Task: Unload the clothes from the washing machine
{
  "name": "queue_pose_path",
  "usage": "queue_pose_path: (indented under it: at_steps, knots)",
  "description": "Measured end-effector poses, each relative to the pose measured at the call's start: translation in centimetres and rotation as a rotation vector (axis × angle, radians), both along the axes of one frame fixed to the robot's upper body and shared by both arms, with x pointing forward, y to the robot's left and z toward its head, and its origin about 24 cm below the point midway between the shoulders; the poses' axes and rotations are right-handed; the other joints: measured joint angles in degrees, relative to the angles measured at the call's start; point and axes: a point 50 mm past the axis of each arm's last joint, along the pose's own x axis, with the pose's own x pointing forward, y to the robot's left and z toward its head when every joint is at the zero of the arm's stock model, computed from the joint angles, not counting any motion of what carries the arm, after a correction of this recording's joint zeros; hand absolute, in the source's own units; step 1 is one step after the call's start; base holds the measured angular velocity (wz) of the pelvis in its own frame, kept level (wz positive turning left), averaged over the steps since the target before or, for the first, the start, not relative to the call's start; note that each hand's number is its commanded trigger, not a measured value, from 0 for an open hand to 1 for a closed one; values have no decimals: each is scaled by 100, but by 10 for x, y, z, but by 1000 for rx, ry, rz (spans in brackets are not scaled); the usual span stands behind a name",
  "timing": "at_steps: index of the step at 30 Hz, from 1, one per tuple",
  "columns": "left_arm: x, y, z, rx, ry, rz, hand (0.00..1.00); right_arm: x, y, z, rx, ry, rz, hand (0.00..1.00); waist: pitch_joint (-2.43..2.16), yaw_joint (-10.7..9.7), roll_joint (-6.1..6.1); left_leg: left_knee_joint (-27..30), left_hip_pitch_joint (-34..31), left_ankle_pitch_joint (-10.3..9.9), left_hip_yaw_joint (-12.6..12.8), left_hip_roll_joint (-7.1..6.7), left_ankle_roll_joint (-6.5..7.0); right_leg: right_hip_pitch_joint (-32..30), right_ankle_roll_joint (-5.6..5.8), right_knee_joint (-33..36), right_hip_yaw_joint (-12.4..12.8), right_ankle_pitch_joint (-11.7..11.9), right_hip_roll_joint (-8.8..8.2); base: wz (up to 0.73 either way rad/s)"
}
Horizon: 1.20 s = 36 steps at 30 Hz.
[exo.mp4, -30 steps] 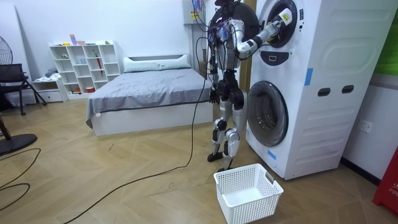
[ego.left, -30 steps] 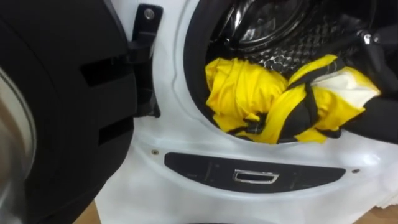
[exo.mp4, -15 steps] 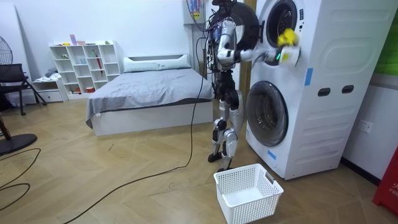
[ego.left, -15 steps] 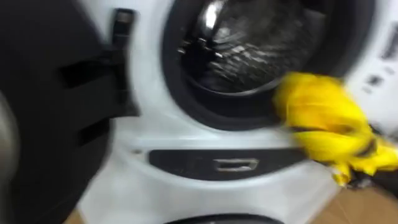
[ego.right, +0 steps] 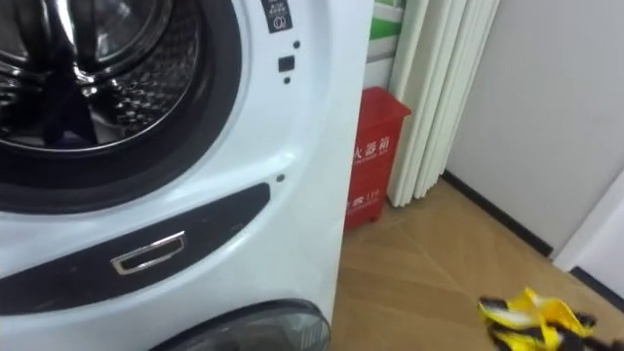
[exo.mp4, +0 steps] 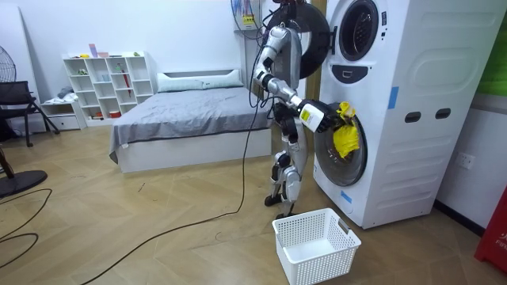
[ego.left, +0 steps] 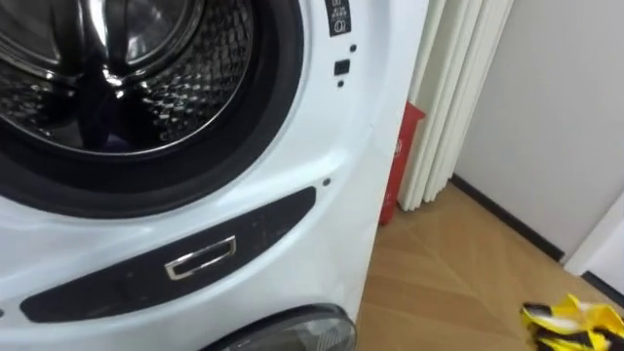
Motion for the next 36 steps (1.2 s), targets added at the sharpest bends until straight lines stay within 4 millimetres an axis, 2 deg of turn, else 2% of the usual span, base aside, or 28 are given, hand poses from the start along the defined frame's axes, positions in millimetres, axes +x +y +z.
queue_pose_path:
  at_steps: [5, 7, 12, 13, 16, 19, 21, 22, 24, 25, 26, 27, 29, 30, 31, 36]
  knots:
    - [10, -5, -1, -16, -19, -70, 0, 5, 11, -7, 29, 7, 64, 100, 27, -5, 138, -28, -16, -19, -44, -14, -29, -22, -24, -5, 15, -18, 20, -3]
    - [17, -4, 1, -24, -34, -100, 0, 6, 15, -15, 47, 12, 72, 100, 12, 17, 172, -14, -75, -26, -48, -5, -42, -75, -28, -11, 16, -20, 29, 0]
    - [31, -11, 0, -54, -54, -159, 0, 4, 22, -42, 100, 105, 81, 100, 25, 61, 274, -5, -254, -33, -50, -7, -45, -256, -32, -14, 5, -27, 14, -1]
    - [34, -12, -1, -60, -59, -165, 0, 4, 23, -44, 101, 114, 83, 100, 11, 73, 300, -7, -288, -37, -46, -9, -46, -295, -32, -12, 11, -29, 16, -5]
    - [43, -18, -1, -76, -69, -203, 0, 2, 25, -49, 113, 135, 92, 100, 44, 140, 451, -5, -400, -37, -37, -19, -44, -417, -31, -4, 24, -28, 12, -3]
    - [47, -22, -2, -96, -82, -204, 0, 12, 30, -54, 129, 134, 112, 100, 17, 117, 623, 7, -562, -35, -31, -26, -42, -597, -31, 7, 30, -28, 5, -1]
    - [51, -27, -4, -112, -82, -223, 0, 20, 28, -61, 138, 147, 86, 100, 37, 154, 757, 8, -611, -33, -55, -41, -41, -676, -30, 25, 67, -28, 9, -10]
    - [51, -28, -4, -115, -85, -224, 0, 23, 28, -64, 137, 154, 84, 100, 35, 160, 796, 7, -638, -33, -110, -48, -41, -715, -28, 47, 68, -29, 11, -14]
    - [56, -31, -5, -138, -90, -236, 0, 36, 27, -68, 127, 167, 77, 100, 50, 147, 959, -2, -787, -24, -352, -101, -27, -897, -16, 106, 55, -37, 0, -9]
    - [57, -32, -5, -142, -90, -239, 0, 37, 26, -69, 123, 171, 70, 100, 52, 145, 1000, -7, -818, -20, -378, -110, -21, -927, -13, 111, 53, -36, -5, 0]
    - [57, -34, -6, -148, -86, -241, 0, 36, 26, -74, 130, 188, 52, 100, 27, 148, 1064, -9, -879, -16, -393, -117, -15, -1000, -9, 131, 50, -38, -8, 0]
    - [58, -35, -6, -150, -84, -246, 0, 35, 25, -78, 139, 207, 38, 100, 43, 147, 1117, -13, -887, -15, -405, -115, -14, -1001, -9, 125, 39, -39, -9, 4]
    - [60, -37, -6, -156, -87, -244, 0, 32, 24, -82, 134, 234, 22, 100, 49, 142, 1188, -12, -929, -13, -419, -114, -13, -1034, -9, 114, 30, -40, -12, 2]
    - [61, -38, -7, -163, -98, -230, 0, 31, 23, -83, 130, 244, 15, 100, 24, 145, 1247, -9, -1017, -11, -410, -121, -9, -1144, -6, 149, 39, -42, -14, -4]
    - [61, -38, -6, -166, -104, -225, 0, 31, 24, -83, 122, 248, 17, 100, 19, 150, 1266, -9, -1063, -2, -394, -129, 5, -1210, 0, 195, 52, -48, -14, -10]
    - [68, -39, -5, -168, -119, -219, 0, 38, 25, -85, 81, 281, 1, 100, 62, 187, 1443, -10, -1329, 27, -291, -215, 44, -1689, 12, 532, 27, -90, -37, -20]
